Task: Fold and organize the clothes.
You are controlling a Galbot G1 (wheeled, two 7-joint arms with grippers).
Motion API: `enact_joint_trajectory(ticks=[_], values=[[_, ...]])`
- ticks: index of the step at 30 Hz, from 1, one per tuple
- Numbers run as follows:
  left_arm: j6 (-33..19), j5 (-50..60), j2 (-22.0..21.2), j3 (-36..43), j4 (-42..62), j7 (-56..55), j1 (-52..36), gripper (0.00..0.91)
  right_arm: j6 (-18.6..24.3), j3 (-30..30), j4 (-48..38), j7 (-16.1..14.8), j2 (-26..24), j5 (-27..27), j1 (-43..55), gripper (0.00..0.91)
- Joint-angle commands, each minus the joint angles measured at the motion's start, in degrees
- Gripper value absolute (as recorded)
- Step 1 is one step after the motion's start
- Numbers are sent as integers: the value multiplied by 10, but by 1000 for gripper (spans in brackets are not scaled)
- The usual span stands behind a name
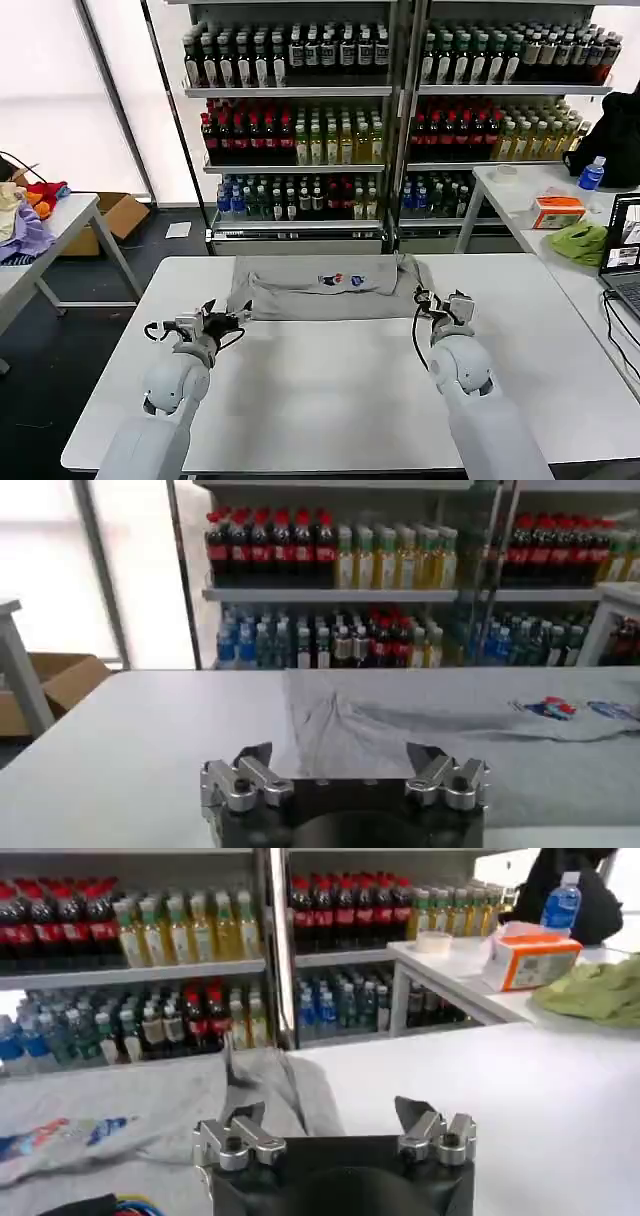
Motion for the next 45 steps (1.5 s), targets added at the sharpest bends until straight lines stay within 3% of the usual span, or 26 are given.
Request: enact_joint_trajectory(ticks=[1,18,19,20,22,23,25,28,29,31,45], values=[[1,3,0,0,4,0,8,907,-3,6,-2,2,-9,1,-11,907],[1,2,8,6,47,0,-27,907,-3,-7,-41,-6,11,-18,7,907],[2,1,9,8,55,0,-34,806,-3,-8,-46,-6,14,-20,10,907],[2,1,9,10,62,1,-37,544,-3,-9,-51,-6,16,-21,13,907],[3,0,8,12,70,2,-44,272,-3,-12,-57,-7,19,-23,16,907],[5,-2,8,13,73,2,-46,50,-4,-13,-59,-7,20,-24,17,836],[9,-5,7,14,79,2,-49,30,-4,-15,-61,-7,21,-25,18,665],[9,-7,6,15,85,2,-52,20,-4,-14,-65,-8,21,-25,17,564],[9,-7,6,16,87,2,-52,10,-4,-14,-66,-9,21,-25,15,423],[9,-8,5,19,88,2,-50,10,-4,-15,-68,-11,19,-25,11,0],[10,-5,20,32,51,0,-6,10,-5,-19,-57,-16,14,-30,-19,0]])
